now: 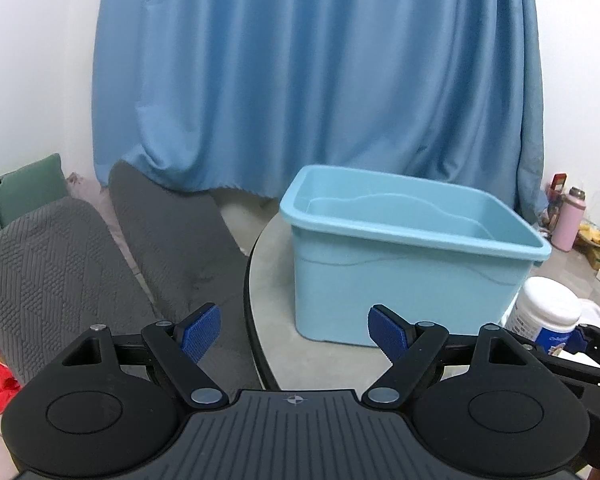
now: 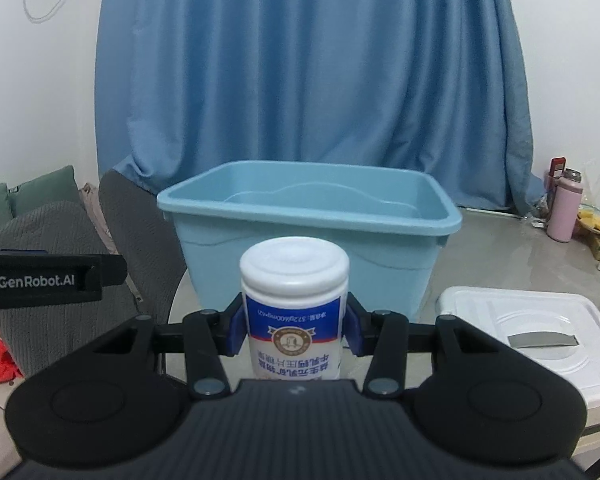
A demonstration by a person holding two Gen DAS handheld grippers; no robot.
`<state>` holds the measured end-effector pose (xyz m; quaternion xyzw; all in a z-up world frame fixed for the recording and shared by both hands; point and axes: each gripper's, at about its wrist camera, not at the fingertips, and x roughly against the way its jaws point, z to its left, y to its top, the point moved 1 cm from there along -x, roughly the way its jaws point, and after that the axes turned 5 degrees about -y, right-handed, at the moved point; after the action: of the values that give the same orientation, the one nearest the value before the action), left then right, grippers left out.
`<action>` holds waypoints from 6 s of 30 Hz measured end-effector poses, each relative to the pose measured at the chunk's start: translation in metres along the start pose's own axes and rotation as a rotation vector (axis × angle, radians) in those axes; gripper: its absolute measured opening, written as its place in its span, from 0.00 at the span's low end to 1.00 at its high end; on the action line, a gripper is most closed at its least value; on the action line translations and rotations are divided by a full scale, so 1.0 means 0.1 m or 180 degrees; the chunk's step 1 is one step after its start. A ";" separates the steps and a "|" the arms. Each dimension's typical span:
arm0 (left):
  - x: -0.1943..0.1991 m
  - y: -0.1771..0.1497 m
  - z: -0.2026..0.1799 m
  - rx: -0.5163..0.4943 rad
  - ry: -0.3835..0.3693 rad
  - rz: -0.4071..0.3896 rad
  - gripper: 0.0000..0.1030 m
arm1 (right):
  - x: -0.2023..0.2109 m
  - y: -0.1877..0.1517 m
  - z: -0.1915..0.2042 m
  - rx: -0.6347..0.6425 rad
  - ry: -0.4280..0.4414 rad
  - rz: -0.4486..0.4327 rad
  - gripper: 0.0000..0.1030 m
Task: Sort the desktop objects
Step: 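Lift the bottle over the blue bin and open the right gripper, then pull both grippers back from the bin toward the white lid, then move both grippers over the white lid toward its grey handle slot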
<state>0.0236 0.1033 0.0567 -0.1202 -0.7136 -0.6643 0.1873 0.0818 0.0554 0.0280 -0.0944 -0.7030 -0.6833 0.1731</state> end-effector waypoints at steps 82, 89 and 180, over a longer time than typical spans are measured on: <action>-0.04 0.10 -0.35 -0.0030 -0.0082 0.0124 0.80 | -0.02 0.27 -0.48 -0.0072 -0.0341 -0.0139 1.00; 0.12 -0.14 -0.37 -0.0124 -0.0087 0.0182 0.80 | 0.13 0.00 -0.59 -0.0177 -0.0404 0.0005 1.00; -1.09 -0.72 -3.70 -0.0403 -0.0558 0.0868 0.80 | -0.14 -0.60 -3.82 -0.0549 -0.0742 0.0625 1.00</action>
<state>0.1310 -0.2621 -0.0370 -0.2849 -0.6610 -0.6633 0.2048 0.1165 -0.3251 -0.0308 -0.2557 -0.6444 -0.7054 0.1476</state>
